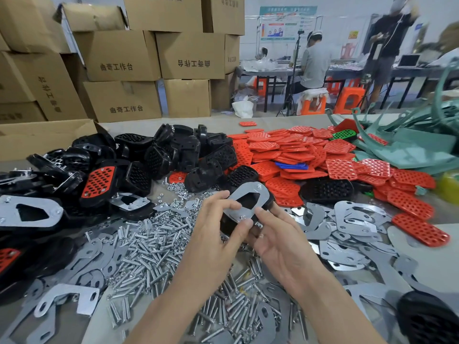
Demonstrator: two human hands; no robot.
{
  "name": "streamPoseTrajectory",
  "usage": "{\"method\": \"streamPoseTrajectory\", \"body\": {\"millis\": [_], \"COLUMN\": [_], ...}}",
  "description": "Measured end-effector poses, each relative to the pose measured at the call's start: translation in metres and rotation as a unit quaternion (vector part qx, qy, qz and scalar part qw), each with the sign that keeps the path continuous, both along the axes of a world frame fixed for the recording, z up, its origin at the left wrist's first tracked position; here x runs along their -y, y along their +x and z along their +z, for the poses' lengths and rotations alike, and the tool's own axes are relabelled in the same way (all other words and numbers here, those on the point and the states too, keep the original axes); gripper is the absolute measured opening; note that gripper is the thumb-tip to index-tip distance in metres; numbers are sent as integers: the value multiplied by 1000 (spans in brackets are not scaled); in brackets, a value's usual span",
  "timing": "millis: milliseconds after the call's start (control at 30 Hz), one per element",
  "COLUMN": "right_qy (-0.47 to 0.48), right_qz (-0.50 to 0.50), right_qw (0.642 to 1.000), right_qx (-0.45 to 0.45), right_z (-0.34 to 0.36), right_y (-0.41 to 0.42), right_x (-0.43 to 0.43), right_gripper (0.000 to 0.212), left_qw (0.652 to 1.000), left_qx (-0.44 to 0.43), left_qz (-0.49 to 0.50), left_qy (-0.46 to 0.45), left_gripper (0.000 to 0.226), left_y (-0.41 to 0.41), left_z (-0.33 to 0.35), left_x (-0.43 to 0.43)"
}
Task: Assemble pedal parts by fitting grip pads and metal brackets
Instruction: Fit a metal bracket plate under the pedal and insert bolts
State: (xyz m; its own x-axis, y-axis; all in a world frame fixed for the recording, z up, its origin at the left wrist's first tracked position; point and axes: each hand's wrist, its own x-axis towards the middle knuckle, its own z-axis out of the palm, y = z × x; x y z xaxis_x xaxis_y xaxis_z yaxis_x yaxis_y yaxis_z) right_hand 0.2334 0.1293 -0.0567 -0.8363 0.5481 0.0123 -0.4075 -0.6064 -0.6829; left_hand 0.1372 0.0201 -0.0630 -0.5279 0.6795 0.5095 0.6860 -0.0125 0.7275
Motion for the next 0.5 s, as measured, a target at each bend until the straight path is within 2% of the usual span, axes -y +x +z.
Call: {"method": "streamPoseTrajectory", "body": {"millis": [133,333,500], "right_qy": [4,12,-2], "right_qz": [16,-1,11], "right_qw": [1000,1000,1000], "right_qx": [-2,19,10], "right_z": [-2,-1,-1], "right_y": [0,-1,0], "right_x": [-1,-1,2], "right_gripper": [34,33,22], "left_qw": [1000,1000,999], "left_qx": [4,7,36], "left_qz": [11,-2,11], "left_qy": [9,3,9], "left_gripper": [2,19,3], "left_y": [-2,4,0], "left_z": [-2,-1,-2], "left_x": [-2,-2,-3]}}
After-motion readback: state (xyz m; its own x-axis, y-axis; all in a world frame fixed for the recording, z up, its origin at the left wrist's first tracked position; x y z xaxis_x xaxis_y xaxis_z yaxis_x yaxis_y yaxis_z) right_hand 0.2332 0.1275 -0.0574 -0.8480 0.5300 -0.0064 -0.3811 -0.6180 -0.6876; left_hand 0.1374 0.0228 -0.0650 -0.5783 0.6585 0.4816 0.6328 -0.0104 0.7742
